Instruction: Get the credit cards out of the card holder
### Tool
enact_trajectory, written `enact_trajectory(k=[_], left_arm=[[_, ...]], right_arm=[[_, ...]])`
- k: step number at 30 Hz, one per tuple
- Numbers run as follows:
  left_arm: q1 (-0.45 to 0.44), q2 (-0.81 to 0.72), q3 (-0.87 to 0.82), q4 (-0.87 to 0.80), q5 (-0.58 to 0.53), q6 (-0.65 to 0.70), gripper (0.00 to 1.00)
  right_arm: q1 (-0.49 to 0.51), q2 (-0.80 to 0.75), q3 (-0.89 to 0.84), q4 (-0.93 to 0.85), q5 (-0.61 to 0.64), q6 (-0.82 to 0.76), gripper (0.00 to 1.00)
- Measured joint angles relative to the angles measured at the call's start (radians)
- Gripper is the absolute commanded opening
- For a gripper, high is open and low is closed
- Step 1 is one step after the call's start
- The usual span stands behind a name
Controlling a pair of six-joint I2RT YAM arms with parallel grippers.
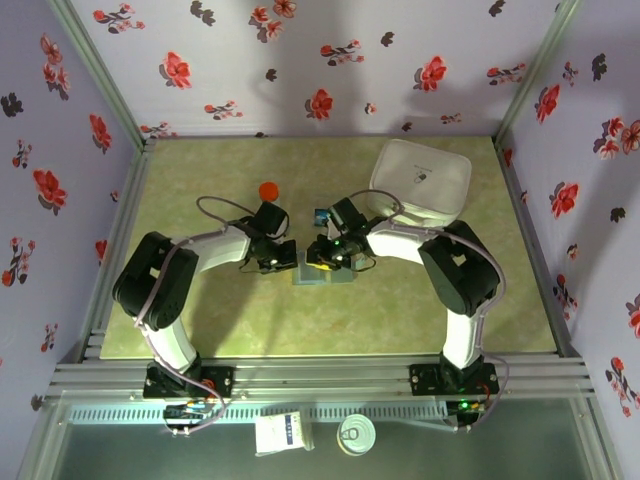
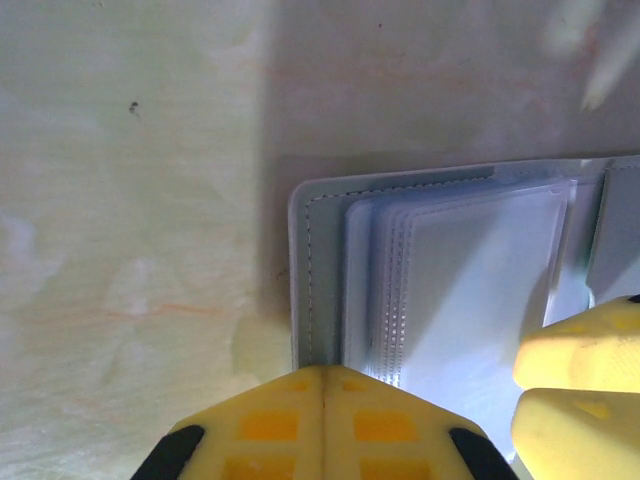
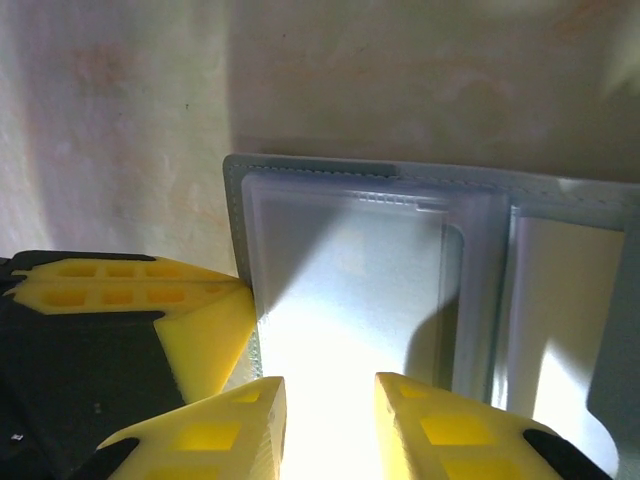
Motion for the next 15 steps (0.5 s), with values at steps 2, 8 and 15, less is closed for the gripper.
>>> enact_trajectory(k=[2,8,15], left_arm=[[0.0,0.0,0.0,0.0,0.0,0.0,0.0],[0.0,0.0,0.0,-0.005,0.0,0.004,0.0],[0.0,0.0,0.0,-0.015,-0.001,0.012,0.0]], right_arm=[[0.0,0.0,0.006,-0.02,0.015,-0.01,0.29],[0.0,0.0,0.01,-0.066,0.052,-0.036,0.29],[0.0,-0.005,0.012,-0.097,0.101,-0.055,0.29]])
